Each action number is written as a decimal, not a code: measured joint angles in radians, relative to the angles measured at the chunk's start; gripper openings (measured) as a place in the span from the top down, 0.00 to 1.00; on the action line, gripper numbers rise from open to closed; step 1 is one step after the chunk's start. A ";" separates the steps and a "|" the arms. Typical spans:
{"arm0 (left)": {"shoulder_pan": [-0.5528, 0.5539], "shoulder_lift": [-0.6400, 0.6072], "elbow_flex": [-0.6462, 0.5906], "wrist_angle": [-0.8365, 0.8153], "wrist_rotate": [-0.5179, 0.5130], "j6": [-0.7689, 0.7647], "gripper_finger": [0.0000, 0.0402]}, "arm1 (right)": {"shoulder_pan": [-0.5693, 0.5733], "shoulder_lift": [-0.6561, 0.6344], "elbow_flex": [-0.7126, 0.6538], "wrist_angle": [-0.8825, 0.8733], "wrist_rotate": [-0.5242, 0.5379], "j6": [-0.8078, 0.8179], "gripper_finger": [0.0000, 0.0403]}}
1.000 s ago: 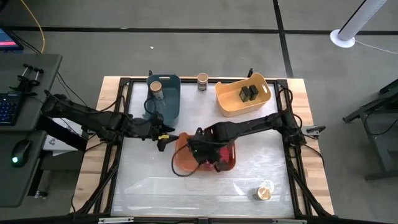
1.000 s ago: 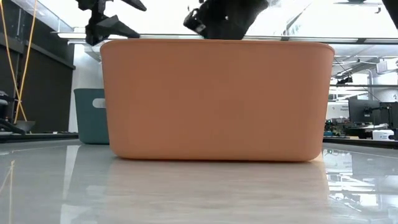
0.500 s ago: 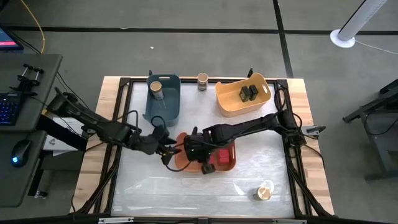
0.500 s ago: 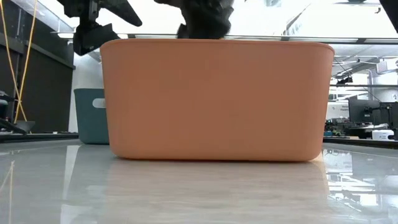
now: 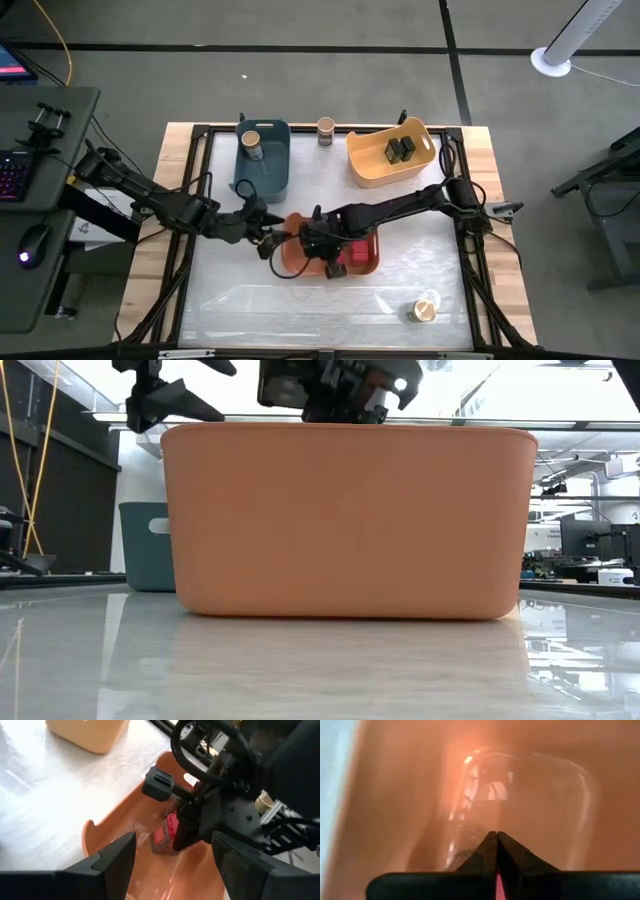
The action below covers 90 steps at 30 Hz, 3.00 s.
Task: Sort spices by type
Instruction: Put the red seasoning can into the orange bin, then put the bottom gold seasoning bottle into the green bin
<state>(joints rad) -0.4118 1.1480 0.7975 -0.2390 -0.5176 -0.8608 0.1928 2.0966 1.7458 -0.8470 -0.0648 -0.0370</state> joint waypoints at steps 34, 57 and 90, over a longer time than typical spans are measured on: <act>0.052 -0.188 0.022 -0.053 -0.067 0.112 0.39 | -0.053 -0.134 0.105 -0.204 0.143 -0.045 1.00; 0.579 -0.200 0.021 -0.056 0.509 0.594 0.39 | 0.226 -0.342 0.106 -0.494 0.142 1.003 0.96; 0.664 -0.117 0.021 0.090 0.781 0.409 0.39 | 0.593 -0.152 0.085 -0.721 -0.196 1.721 0.16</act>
<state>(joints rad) 0.2523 1.0309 0.8185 -0.1494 0.2633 -0.4522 0.7862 1.9449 1.8304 -1.5682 -0.2611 1.6836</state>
